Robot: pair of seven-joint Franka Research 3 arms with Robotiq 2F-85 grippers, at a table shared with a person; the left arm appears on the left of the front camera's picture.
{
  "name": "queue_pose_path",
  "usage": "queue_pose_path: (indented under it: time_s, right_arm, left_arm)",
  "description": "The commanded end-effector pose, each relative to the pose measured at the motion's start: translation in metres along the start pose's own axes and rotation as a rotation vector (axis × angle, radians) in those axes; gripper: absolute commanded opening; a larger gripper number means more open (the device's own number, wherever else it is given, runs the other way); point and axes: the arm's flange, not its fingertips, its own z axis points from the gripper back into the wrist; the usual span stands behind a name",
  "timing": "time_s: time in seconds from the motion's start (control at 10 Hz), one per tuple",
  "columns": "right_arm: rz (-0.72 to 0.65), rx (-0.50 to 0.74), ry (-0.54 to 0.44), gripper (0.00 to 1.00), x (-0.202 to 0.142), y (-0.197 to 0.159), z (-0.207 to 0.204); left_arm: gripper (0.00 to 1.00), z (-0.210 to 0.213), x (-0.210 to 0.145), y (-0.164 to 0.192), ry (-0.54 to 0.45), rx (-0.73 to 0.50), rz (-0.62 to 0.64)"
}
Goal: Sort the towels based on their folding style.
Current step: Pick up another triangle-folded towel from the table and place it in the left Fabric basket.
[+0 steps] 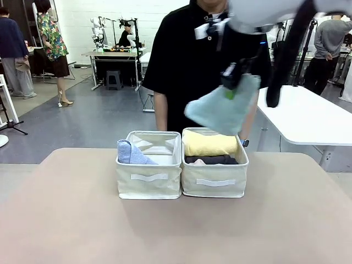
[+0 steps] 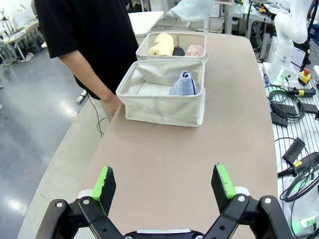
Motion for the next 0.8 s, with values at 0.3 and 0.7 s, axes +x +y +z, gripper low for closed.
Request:
queue_pose_path:
  time_s: [0.3,0.7]
  right_arm:
    - [0.205,0.003,0.046,0.19,0.089,0.015,-0.031]
    - [0.17,0.019,0.041,0.19,0.077,0.018,-0.045]
  left_arm:
    - [1.0,0.002,0.0,-0.001,0.003,0.003,-0.002]
    - [1.0,0.002,0.0,-0.001,0.003,0.003,-0.002]
